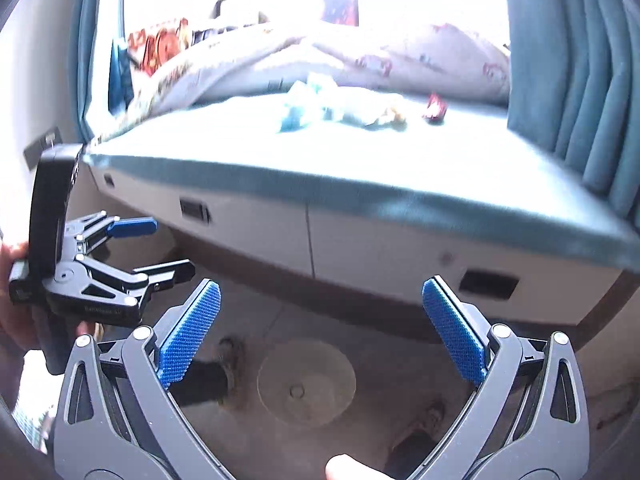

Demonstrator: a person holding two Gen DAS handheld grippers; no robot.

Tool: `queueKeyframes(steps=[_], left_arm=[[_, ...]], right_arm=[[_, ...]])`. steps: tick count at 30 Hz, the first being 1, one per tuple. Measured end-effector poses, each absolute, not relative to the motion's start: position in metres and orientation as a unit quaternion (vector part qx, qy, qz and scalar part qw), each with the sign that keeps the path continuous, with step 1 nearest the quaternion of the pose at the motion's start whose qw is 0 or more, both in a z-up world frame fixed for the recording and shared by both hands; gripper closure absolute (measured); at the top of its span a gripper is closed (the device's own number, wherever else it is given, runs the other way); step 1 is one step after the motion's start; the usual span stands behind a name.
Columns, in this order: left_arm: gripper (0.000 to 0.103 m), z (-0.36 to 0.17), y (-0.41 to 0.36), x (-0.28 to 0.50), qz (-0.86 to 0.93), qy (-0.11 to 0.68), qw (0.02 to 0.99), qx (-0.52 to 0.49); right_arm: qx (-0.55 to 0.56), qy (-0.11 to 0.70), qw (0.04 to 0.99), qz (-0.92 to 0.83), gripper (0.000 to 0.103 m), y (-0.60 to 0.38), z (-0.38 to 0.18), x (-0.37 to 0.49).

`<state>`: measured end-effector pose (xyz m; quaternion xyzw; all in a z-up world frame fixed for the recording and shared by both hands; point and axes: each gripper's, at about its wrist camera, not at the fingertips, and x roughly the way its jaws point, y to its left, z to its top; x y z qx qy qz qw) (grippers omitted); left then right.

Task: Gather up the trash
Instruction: 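Open the right tool over the bin and raise both tools to the mattress, then grasp the blue face mask with the left tool while the right tool grasps the red candy wrapper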

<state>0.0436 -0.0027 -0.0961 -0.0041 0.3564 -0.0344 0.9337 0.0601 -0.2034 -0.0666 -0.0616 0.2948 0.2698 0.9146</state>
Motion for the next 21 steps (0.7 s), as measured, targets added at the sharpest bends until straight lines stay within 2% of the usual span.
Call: queueKeyframes(steps=[9, 15, 21], left_arm=[[0.006, -0.036, 0.013, 0.072, -0.005, 0.308, 0.951, 0.003], [0.006, -0.004, 0.016, 0.100, 0.003, 0.285, 0.959, 0.007], [0.006, -0.003, 0.018, 0.137, 0.007, 0.290, 0.957, 0.012]], right_arm=[[-0.046, 0.257, 0.926, 0.274, 0.005, -0.209, -0.010, 0.074], [-0.042, 0.275, 0.927, 0.252, 0.005, -0.201, -0.011, 0.101], [-0.052, 0.280, 0.928, 0.241, 0.005, -0.200, -0.007, 0.131]])
